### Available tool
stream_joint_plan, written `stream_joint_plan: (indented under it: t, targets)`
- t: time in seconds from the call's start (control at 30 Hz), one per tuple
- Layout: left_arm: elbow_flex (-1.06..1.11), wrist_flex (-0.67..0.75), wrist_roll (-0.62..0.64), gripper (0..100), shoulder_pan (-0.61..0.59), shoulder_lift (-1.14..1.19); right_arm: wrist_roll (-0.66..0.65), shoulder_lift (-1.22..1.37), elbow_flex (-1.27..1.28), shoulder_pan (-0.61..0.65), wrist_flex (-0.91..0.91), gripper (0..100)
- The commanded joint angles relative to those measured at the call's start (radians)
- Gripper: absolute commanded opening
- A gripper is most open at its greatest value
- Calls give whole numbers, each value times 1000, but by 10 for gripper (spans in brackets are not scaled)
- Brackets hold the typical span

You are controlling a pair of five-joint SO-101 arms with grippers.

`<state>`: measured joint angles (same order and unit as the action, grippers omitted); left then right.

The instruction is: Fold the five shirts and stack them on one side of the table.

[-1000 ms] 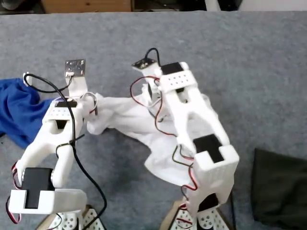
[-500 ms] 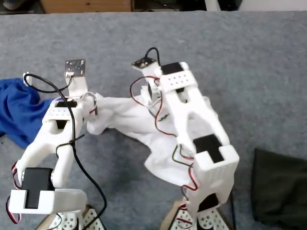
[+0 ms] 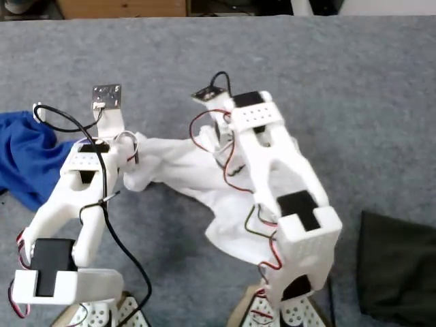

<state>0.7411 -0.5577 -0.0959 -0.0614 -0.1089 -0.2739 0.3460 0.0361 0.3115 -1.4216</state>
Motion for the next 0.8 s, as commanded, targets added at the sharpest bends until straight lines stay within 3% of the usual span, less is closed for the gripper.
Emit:
stream_joint_plan:
  t: [0.0, 0.23, 0.4, 0.6, 0.77]
  targets:
    - [-3, 15, 3, 19, 3, -28, -6, -42, -53, -62, -29, 4]
    - [-55, -6, 23, 19, 15, -39, -41, -231, -314, -113, -169, 4]
    - [-394, -330, 44, 19, 14, -125, -106, -334, -621, -188, -298, 4]
    - [-764, -597, 41, 19, 17, -263, -126, -438, -1061, -364, -322, 4]
    - [-1039, -778, 40, 19, 80, -360, -152, -499, -1293, -360, -313, 4]
